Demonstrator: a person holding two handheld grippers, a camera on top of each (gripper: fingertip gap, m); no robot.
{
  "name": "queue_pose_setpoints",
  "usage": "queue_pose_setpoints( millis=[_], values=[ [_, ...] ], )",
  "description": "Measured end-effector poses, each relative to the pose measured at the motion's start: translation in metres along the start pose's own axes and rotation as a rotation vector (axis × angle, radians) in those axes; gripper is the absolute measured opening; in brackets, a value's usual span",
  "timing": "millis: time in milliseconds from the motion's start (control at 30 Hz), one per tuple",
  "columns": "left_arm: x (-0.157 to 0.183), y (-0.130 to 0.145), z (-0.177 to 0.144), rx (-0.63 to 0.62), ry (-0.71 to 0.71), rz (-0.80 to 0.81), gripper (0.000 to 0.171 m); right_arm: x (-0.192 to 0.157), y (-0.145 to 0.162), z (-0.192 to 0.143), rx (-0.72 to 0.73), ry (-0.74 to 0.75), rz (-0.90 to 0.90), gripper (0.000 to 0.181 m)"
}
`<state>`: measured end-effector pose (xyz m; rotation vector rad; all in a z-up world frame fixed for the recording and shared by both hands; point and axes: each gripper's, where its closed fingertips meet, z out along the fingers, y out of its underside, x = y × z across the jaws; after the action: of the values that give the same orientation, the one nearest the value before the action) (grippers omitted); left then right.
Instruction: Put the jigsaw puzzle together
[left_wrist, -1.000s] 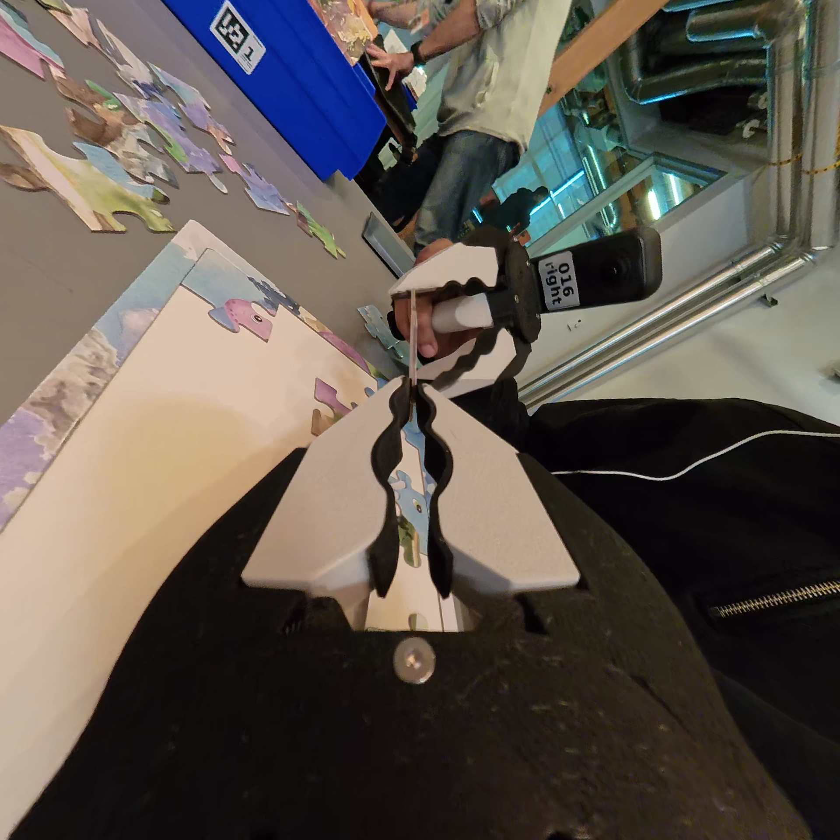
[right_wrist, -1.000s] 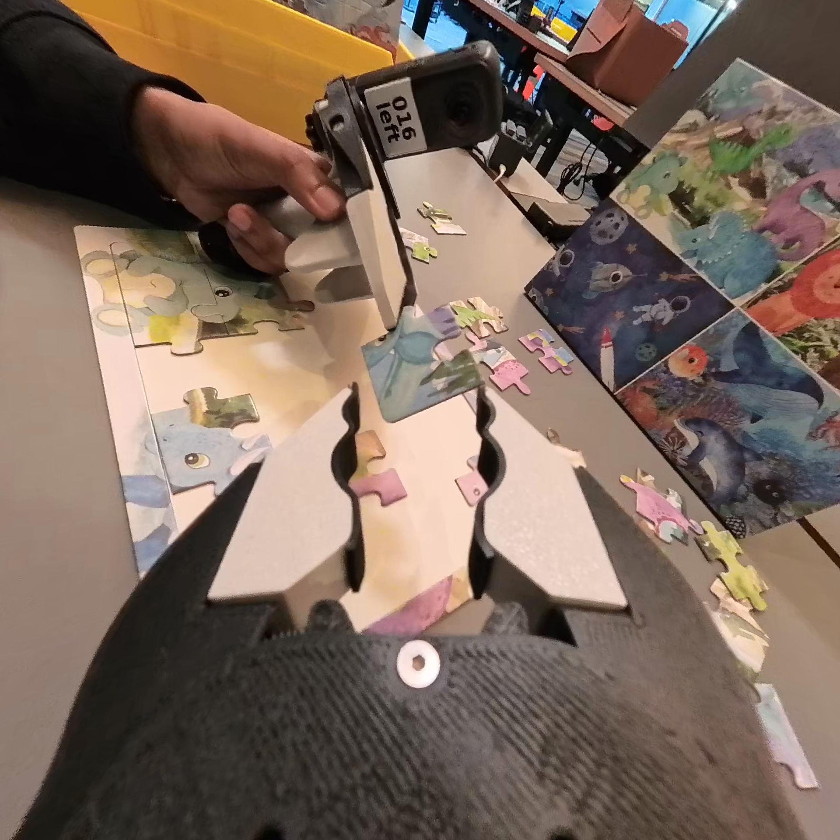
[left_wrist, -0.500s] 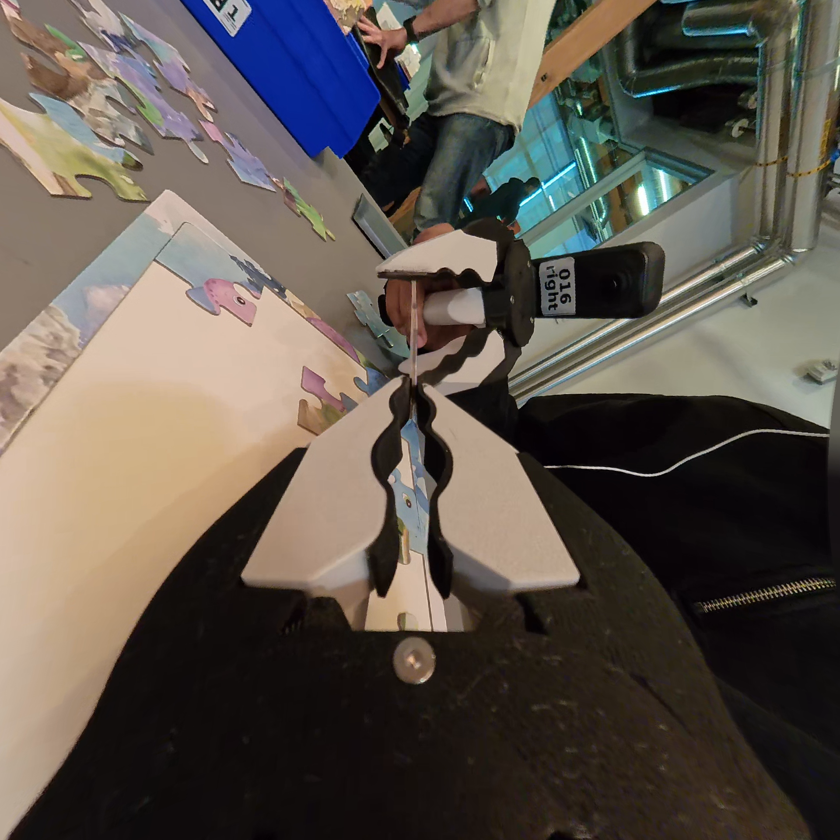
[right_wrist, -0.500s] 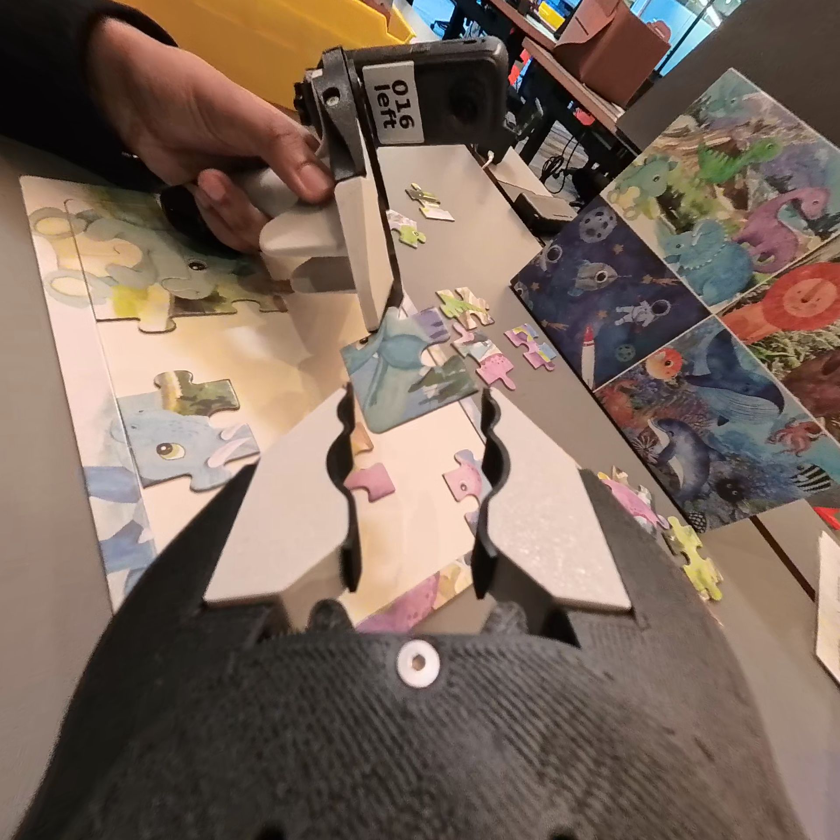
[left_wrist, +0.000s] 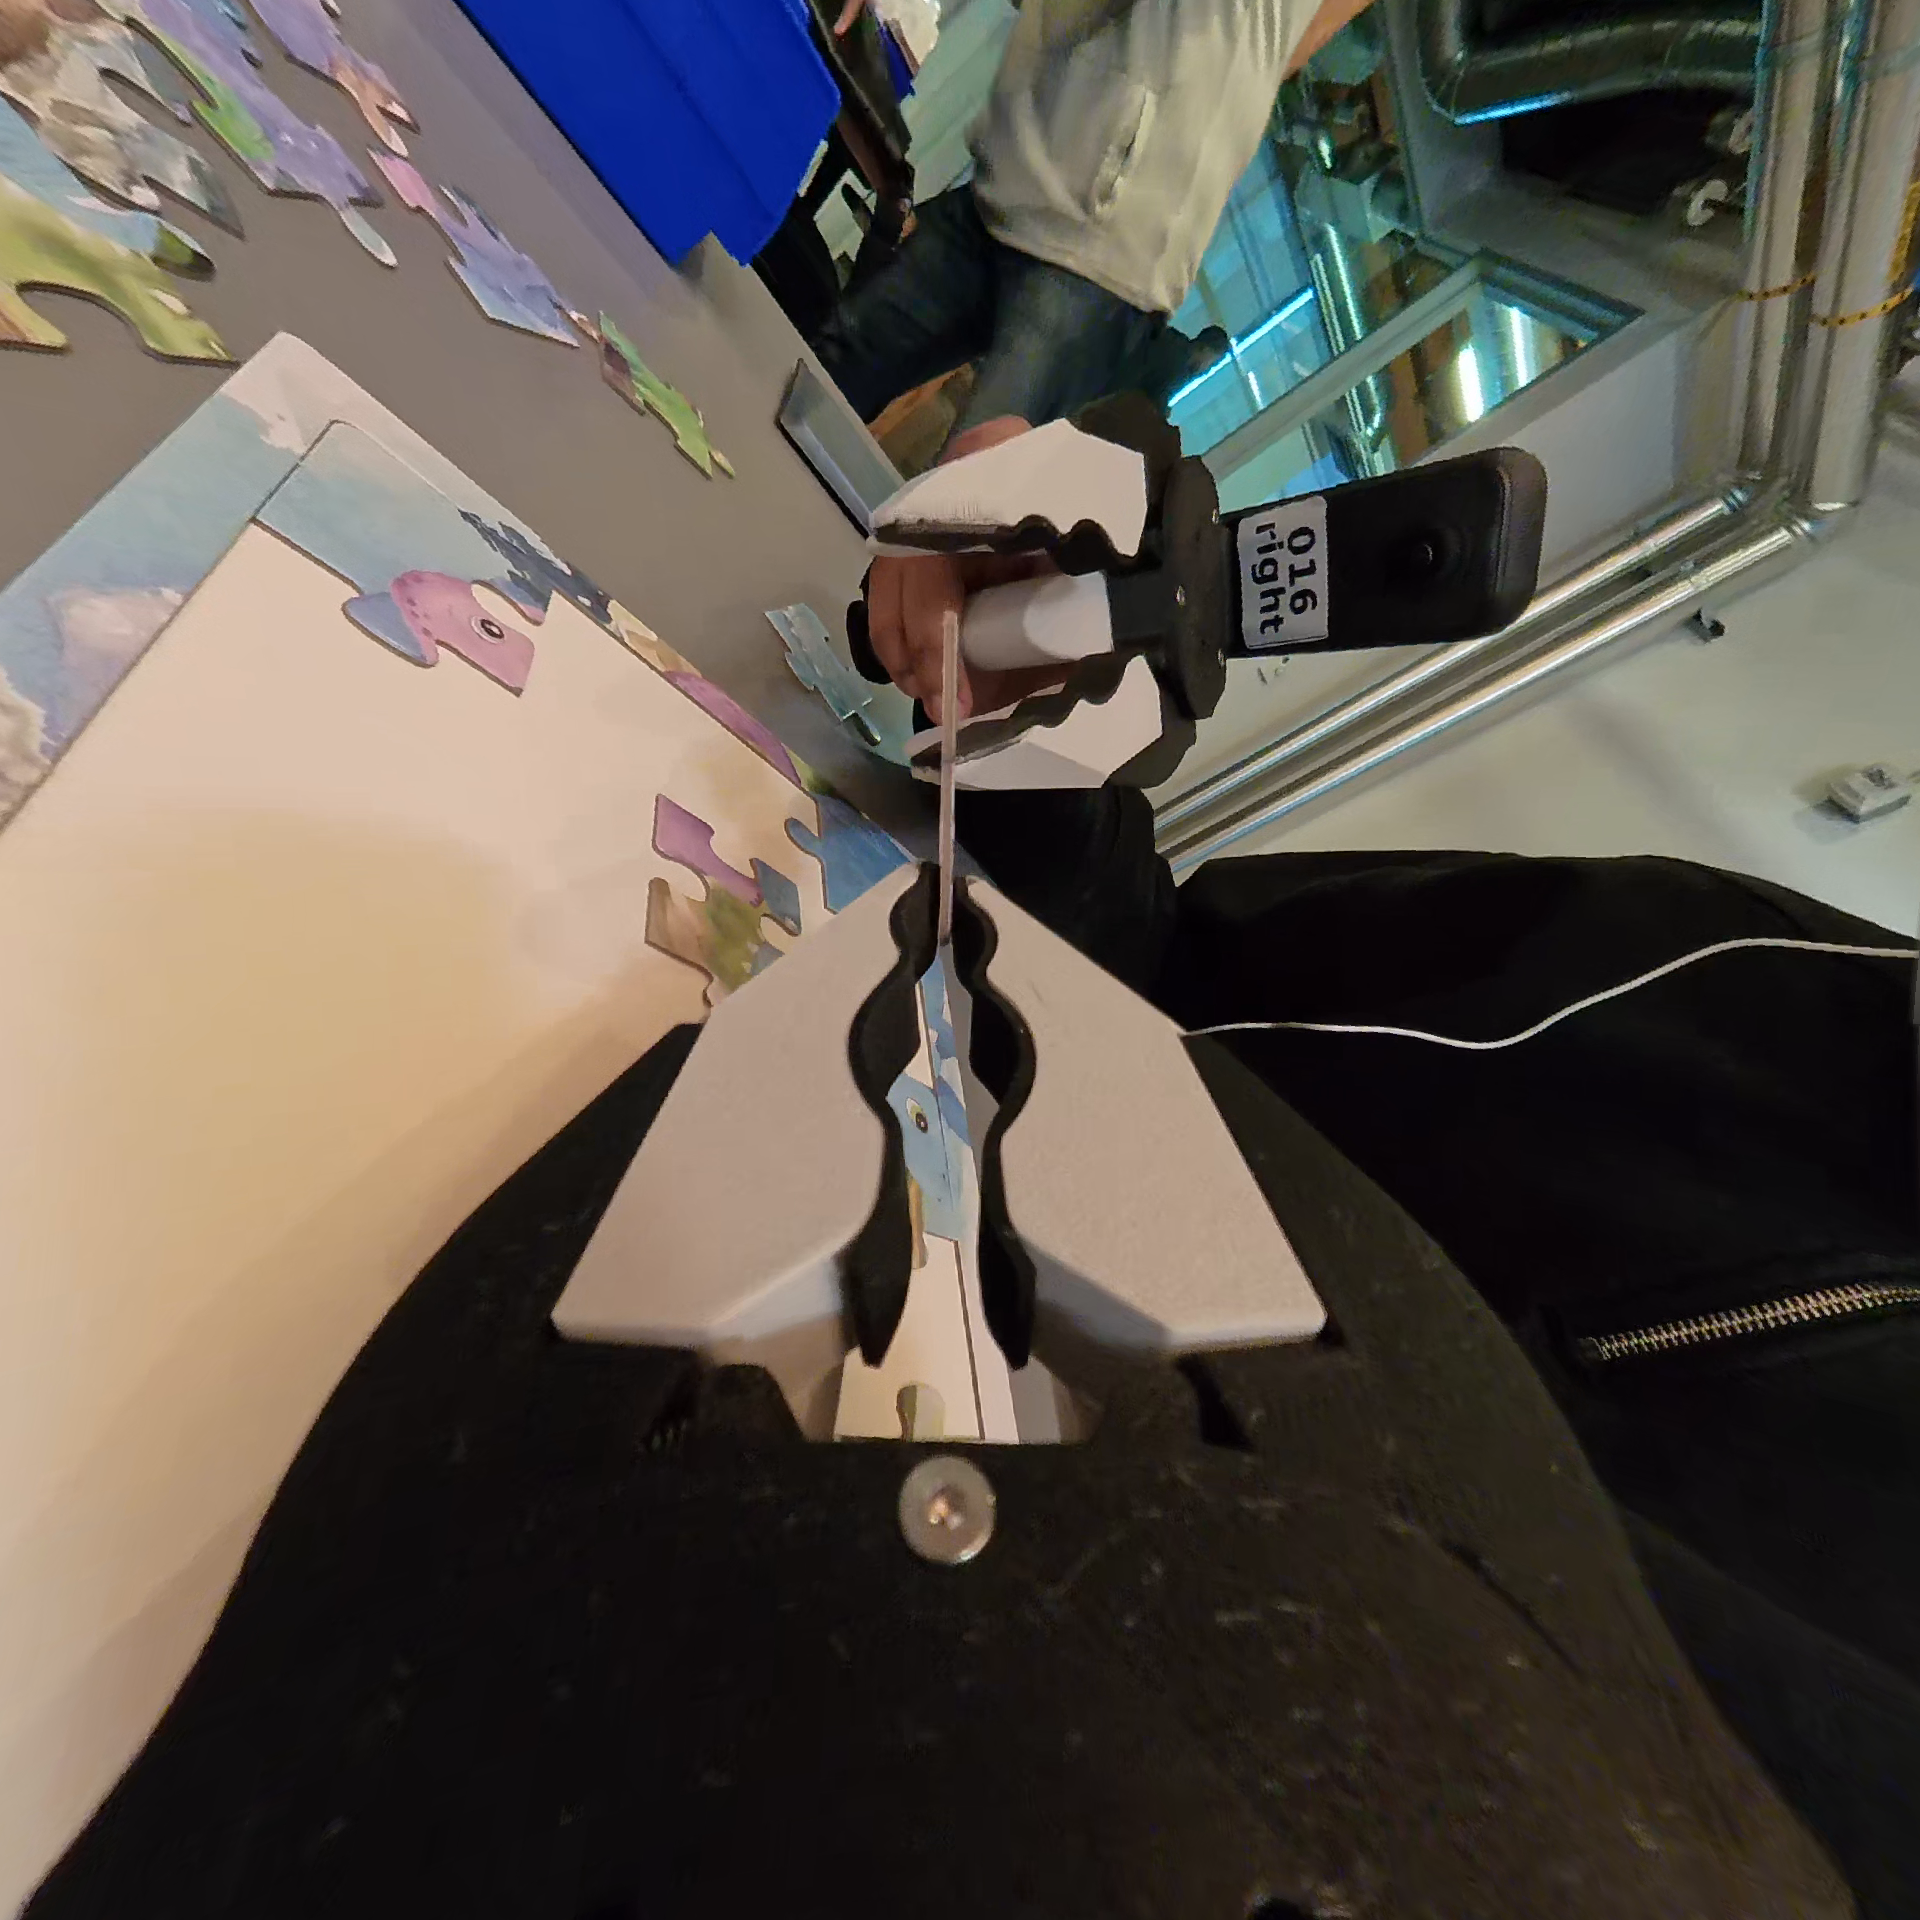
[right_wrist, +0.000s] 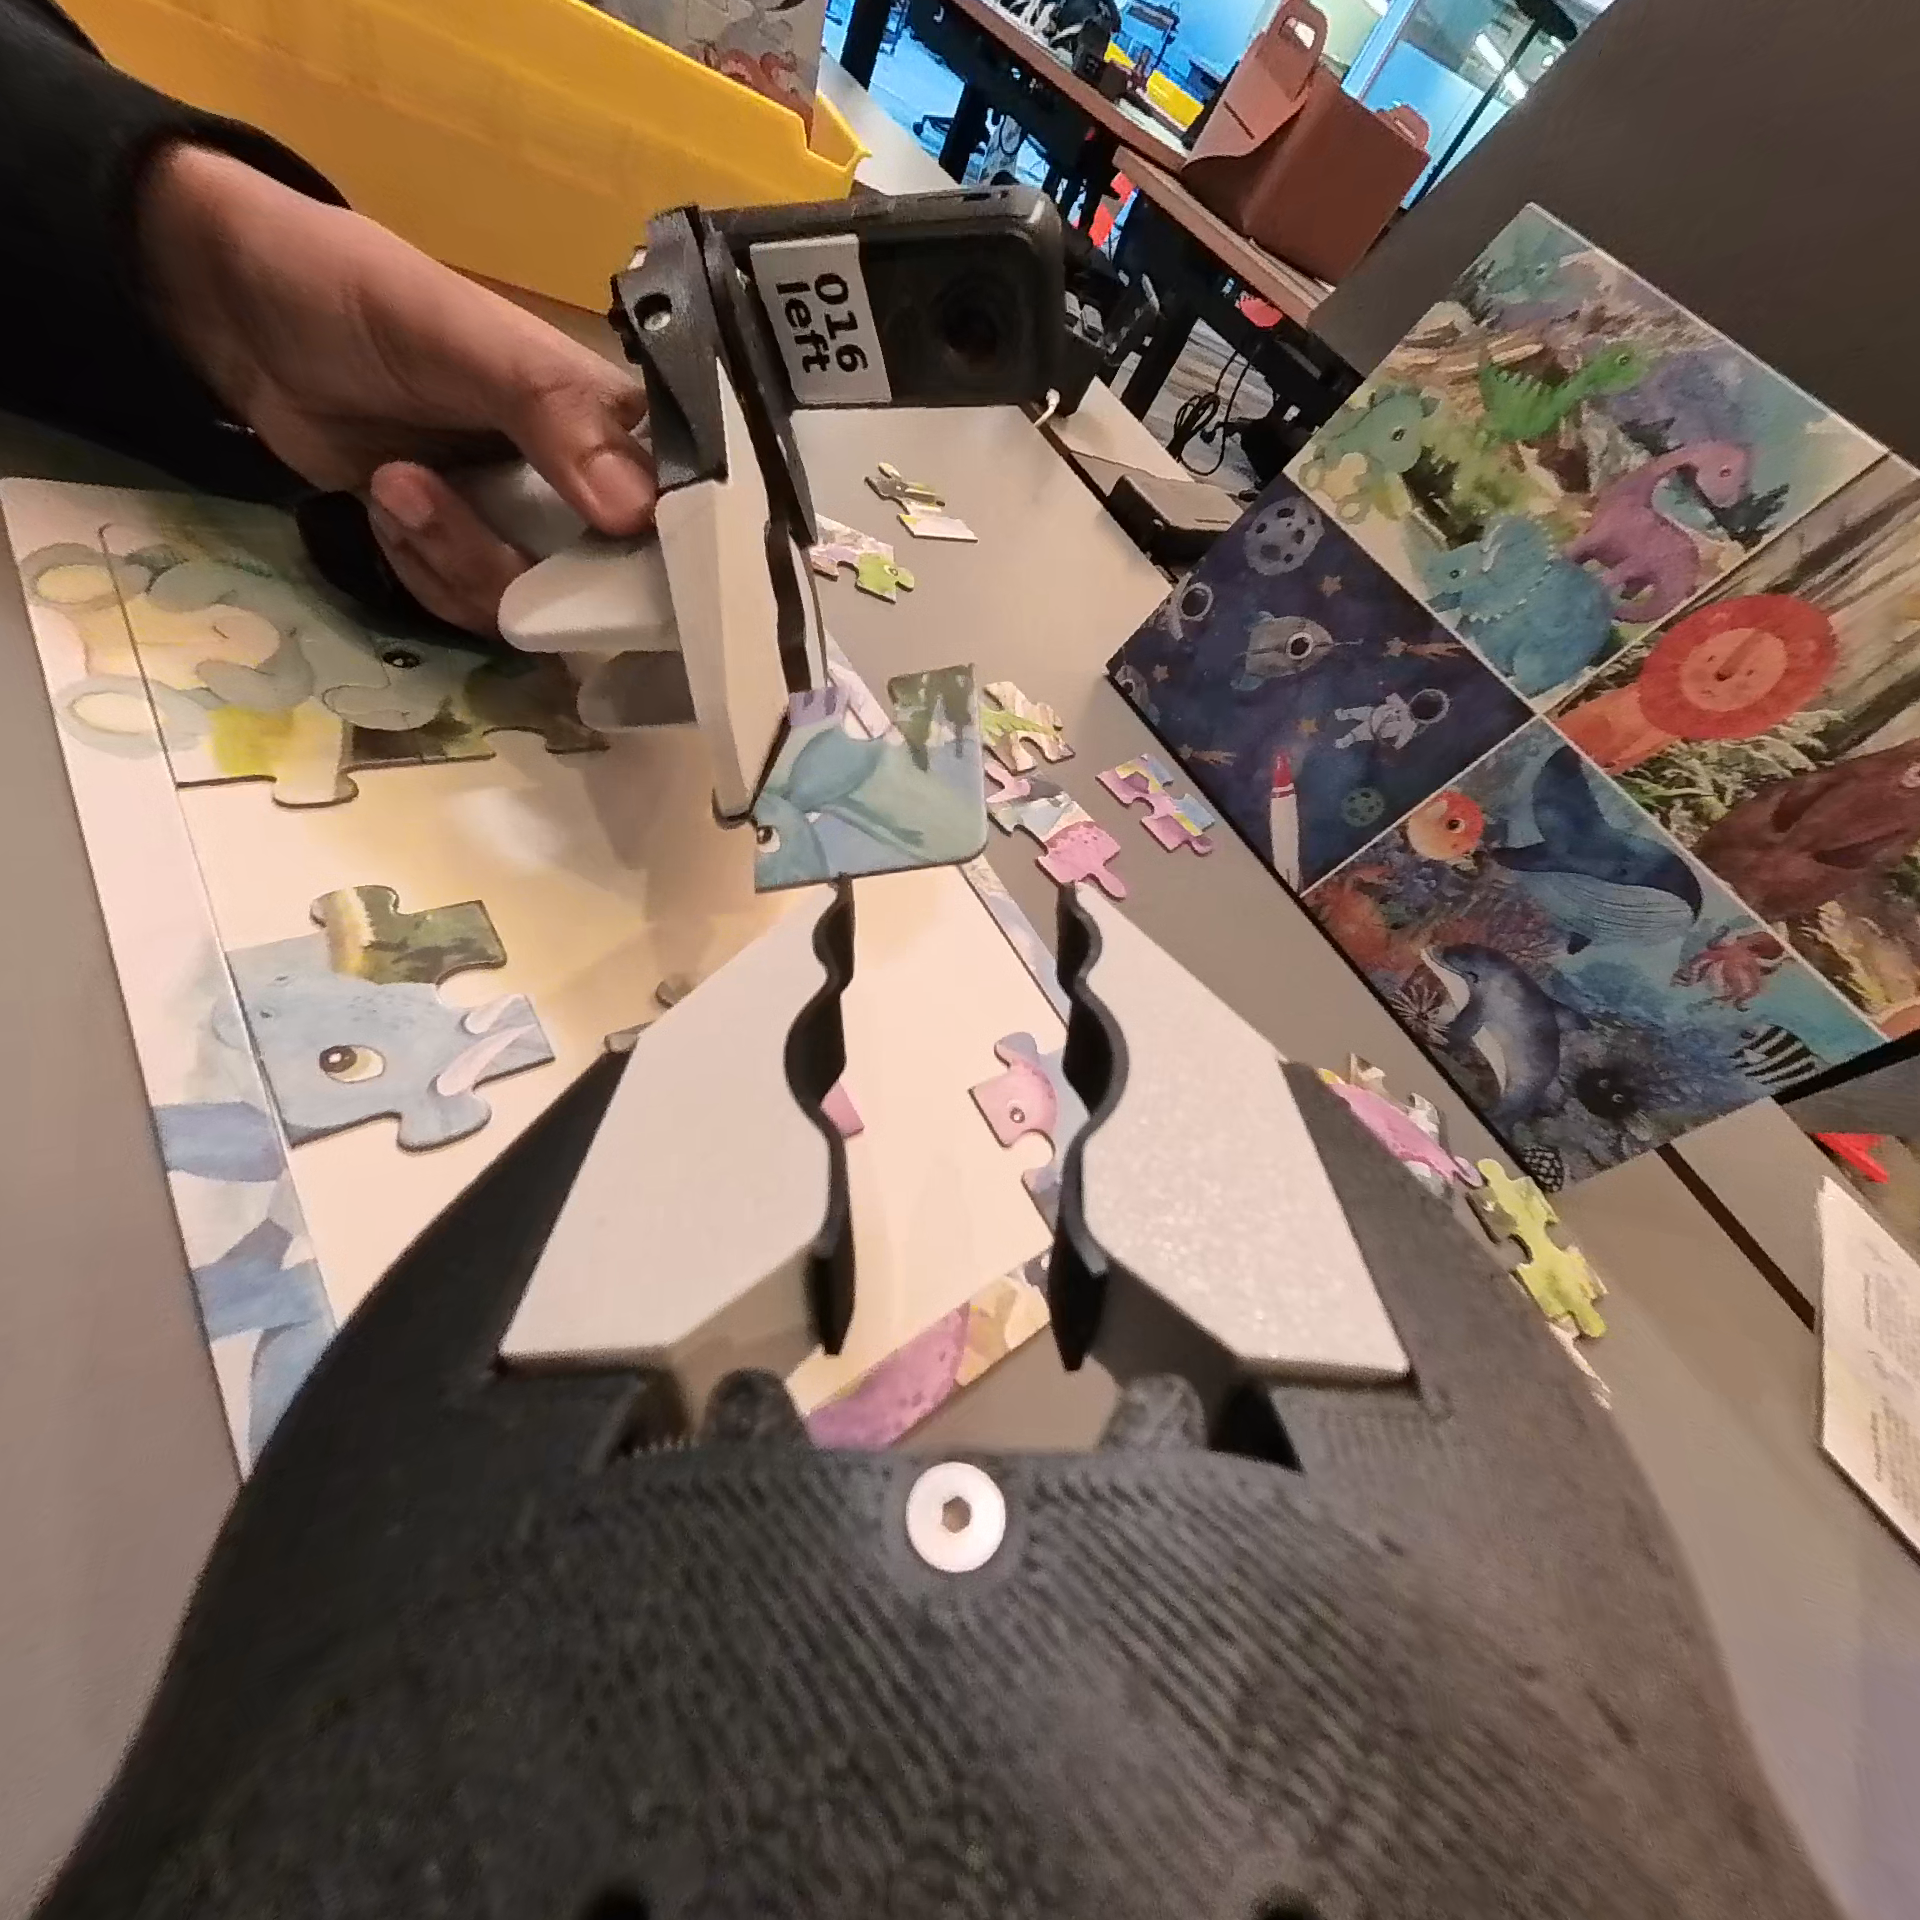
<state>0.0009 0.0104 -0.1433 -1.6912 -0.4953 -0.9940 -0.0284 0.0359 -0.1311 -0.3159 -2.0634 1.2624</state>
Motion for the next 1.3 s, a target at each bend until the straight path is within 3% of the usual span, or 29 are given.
queue_pose_setpoints(
  millis=[467,800,1300],
  values=[
    [0.001,-0.002,-0.001,0.014,0.008,-0.006,0.0,0.002,-0.004,-0.005,0.041,-0.019,0.039,0.044],
    [0.002,0.0,0.001,0.003,0.011,-0.007,0.0,-0.014,-0.007,-0.002,0.057,-0.115,0.066,0.055],
    [0.002,0.0,0.001,0.001,0.01,-0.007,0.0,-0.017,-0.003,0.001,0.031,-0.12,0.048,0.053]
  ],
)
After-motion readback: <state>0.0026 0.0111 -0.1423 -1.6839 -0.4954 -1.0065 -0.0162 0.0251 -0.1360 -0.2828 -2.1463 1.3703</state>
